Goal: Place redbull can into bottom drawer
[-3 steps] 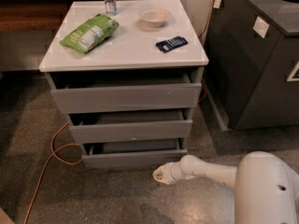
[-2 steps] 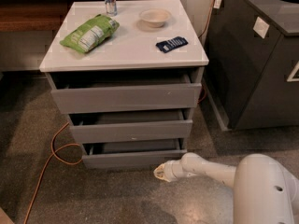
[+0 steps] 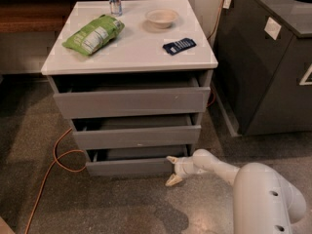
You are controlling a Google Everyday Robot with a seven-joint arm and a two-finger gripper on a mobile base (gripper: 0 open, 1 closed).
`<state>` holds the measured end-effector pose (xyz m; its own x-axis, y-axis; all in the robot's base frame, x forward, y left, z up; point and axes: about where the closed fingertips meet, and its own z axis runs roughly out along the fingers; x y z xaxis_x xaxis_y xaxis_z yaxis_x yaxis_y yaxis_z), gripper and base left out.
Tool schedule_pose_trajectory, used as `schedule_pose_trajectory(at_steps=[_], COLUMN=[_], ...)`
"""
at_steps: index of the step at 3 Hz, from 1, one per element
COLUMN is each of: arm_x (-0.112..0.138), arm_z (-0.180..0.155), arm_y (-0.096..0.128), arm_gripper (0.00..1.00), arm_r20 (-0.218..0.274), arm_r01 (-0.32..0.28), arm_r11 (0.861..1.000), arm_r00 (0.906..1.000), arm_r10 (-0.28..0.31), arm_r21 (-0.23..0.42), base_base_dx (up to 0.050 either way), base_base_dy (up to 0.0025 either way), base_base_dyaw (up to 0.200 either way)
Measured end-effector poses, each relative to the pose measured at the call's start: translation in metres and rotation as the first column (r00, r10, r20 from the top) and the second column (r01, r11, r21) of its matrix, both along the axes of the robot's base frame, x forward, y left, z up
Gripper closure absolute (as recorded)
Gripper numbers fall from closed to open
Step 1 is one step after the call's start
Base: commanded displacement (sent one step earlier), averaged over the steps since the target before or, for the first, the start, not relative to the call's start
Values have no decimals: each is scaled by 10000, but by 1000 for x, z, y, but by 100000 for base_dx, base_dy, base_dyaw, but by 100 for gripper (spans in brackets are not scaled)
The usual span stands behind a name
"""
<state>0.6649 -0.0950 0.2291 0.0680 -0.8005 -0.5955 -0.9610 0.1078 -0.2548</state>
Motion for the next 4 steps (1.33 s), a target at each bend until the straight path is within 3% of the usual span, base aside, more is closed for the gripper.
schedule_pose_trajectory(at_steps=[3,4], arm_x=[52,61], arm_z=[-30,-38], arm_y=[3,6], arm_gripper=[0,16], arm_r20=[329,306], arm_r01=[93,139], arm_r11=[9989,9988], arm_r00=[9994,9995], arm_r10=[-78,-125], arm_r21=[-454,-460], base_base_dx=[0,0], base_base_dy=[0,0], base_base_dyaw=[0,0])
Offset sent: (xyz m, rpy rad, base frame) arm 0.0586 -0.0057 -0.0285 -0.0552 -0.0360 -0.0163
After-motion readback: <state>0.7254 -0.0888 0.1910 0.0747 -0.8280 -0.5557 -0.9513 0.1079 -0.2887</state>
